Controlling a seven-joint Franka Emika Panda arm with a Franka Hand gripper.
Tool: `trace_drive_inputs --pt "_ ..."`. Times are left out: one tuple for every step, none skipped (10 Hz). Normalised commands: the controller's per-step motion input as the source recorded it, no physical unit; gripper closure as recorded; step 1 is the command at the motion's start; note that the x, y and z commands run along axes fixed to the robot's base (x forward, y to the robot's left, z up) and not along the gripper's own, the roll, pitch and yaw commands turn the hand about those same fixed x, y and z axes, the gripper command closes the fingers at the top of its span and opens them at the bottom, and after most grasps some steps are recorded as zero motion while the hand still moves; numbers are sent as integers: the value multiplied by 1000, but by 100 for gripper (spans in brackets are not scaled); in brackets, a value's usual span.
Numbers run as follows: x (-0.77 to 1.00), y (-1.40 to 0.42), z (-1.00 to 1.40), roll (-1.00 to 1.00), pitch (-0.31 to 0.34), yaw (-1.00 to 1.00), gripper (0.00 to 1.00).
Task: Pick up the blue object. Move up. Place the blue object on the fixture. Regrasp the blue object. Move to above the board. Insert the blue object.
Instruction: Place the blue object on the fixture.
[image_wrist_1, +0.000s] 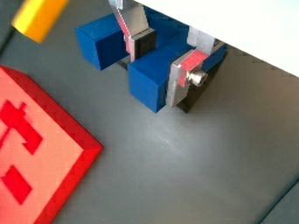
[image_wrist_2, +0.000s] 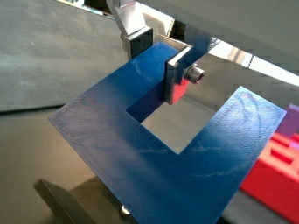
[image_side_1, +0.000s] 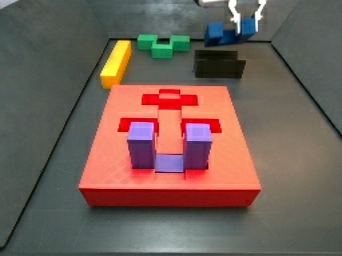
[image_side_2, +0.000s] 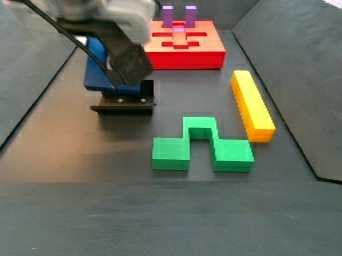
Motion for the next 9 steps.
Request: trace_drive_inputs --pt "-177 -163 -391 0 -409 0 100" --pt "-89 -77 -209 26 -40 0 100" --pt "0 0 -63 66 97 0 100" --pt "0 0 -11 0 0 9 100" --pt "386 271 -60 -203 271 49 100" --pt "503 406 0 -360 500 63 100" --pt "454 397 -14 -360 503 0 100" --pt "354 234 -77 -194 340 0 100" --pt "297 157 -94 -120 323 -9 100"
